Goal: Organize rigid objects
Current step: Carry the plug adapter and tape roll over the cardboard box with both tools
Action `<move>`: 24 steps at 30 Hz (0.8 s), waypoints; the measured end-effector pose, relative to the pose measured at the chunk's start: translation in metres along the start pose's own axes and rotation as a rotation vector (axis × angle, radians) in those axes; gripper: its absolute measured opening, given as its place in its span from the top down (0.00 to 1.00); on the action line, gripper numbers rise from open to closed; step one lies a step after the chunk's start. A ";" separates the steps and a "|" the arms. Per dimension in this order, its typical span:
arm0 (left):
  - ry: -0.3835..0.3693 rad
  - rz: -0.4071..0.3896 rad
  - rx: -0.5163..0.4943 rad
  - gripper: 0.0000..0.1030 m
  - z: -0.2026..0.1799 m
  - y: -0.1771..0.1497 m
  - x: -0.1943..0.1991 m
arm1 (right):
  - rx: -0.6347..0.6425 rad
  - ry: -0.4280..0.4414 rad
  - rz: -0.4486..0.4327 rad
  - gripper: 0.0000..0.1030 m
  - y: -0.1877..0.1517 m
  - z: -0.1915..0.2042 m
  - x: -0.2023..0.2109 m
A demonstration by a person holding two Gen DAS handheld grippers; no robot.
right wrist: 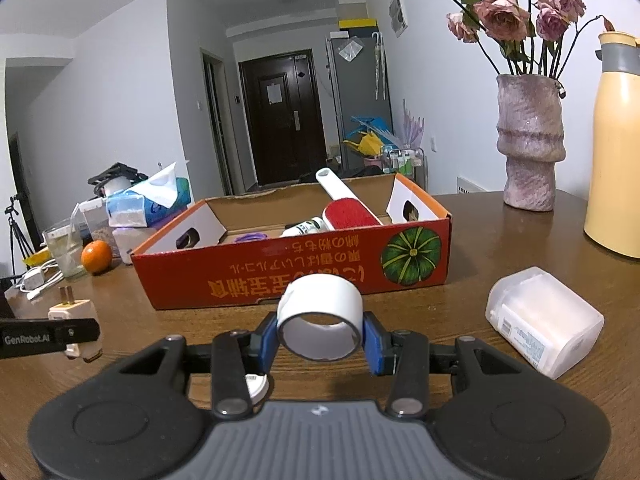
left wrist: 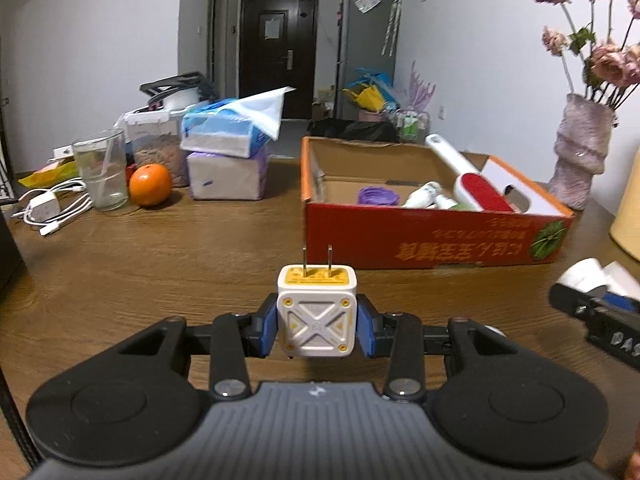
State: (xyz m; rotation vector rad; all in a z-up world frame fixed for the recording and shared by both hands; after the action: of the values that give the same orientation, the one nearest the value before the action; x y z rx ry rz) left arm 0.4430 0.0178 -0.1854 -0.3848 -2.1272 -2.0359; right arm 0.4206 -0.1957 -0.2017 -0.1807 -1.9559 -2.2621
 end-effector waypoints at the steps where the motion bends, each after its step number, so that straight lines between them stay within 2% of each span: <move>1: -0.005 -0.003 0.003 0.61 -0.003 0.001 0.001 | -0.001 0.001 -0.003 0.59 0.001 0.000 0.000; 12: -0.033 -0.041 0.006 0.61 -0.034 0.016 0.006 | -0.019 0.012 -0.051 0.59 0.011 0.000 0.004; 24: -0.023 -0.074 0.043 0.61 -0.052 0.038 -0.011 | -0.041 0.024 -0.110 0.59 0.025 0.003 -0.005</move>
State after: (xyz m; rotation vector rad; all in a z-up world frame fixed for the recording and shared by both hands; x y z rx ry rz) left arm 0.4626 -0.0334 -0.1500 -0.3289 -2.2267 -2.0303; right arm 0.4301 -0.1962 -0.1780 -0.0510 -1.9540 -2.3622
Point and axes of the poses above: each gripper's, at about its wrist camera, not at the fingertips, and x roughly against the way its jaws point, z to its left, y to its top, the point moved 10 cm from there along -x, roughly the way its jaws point, and after that the axes turned 15 degrees about -z, right-handed, at the moved point
